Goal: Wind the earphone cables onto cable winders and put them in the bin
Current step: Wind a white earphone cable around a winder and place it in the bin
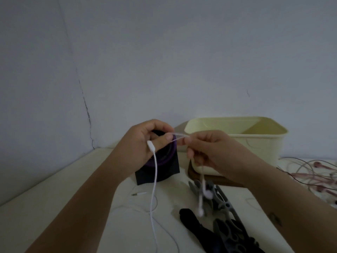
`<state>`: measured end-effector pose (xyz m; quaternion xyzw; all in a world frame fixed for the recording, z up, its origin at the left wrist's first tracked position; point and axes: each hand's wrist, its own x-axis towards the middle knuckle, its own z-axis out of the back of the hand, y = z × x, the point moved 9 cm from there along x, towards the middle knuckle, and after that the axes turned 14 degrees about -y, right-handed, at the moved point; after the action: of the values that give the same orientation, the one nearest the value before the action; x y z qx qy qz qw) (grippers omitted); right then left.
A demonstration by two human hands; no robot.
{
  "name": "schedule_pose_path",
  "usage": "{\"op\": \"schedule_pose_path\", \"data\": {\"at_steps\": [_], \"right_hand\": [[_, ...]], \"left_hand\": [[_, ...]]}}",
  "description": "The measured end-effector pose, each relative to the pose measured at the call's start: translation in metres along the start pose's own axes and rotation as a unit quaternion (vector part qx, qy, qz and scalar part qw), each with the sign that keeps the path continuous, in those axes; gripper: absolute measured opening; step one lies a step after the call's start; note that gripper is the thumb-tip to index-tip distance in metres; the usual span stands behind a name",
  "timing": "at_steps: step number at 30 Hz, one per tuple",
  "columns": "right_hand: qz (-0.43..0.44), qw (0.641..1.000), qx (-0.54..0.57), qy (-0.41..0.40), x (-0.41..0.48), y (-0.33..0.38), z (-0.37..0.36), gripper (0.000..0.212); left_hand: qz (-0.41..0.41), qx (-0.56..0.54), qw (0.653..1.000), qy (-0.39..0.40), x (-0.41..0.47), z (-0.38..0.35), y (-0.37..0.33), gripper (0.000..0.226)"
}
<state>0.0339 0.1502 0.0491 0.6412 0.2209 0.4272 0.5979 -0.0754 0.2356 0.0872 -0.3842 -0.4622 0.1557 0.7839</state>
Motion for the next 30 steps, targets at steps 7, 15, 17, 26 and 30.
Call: {"op": "schedule_pose_path", "data": {"at_steps": [7, 15, 17, 26, 30], "right_hand": [[-0.022, 0.987, 0.107, -0.121, 0.016, 0.002, 0.053, 0.021], [0.023, 0.993, -0.029, -0.112, 0.010, 0.016, 0.060, 0.020], [0.027, 0.994, -0.054, -0.093, 0.008, 0.019, 0.056, 0.022], [0.019, 0.979, -0.199, -0.047, 0.005, 0.010, 0.048, 0.021], [0.065, 0.974, -0.198, -0.086, 0.007, 0.024, 0.055, 0.027]], "left_hand": [[0.053, -0.029, 0.997, 0.039, 0.004, 0.016, 0.029, 0.007], [-0.062, 0.420, 0.893, 0.147, -0.004, 0.002, 0.079, 0.040], [-0.082, 0.425, 0.883, 0.181, -0.006, -0.003, 0.086, 0.056], [-0.126, 0.390, 0.902, 0.135, -0.023, -0.051, 0.022, 0.036], [-0.129, 0.279, 0.916, 0.258, -0.064, -0.110, 0.003, 0.034]]}}
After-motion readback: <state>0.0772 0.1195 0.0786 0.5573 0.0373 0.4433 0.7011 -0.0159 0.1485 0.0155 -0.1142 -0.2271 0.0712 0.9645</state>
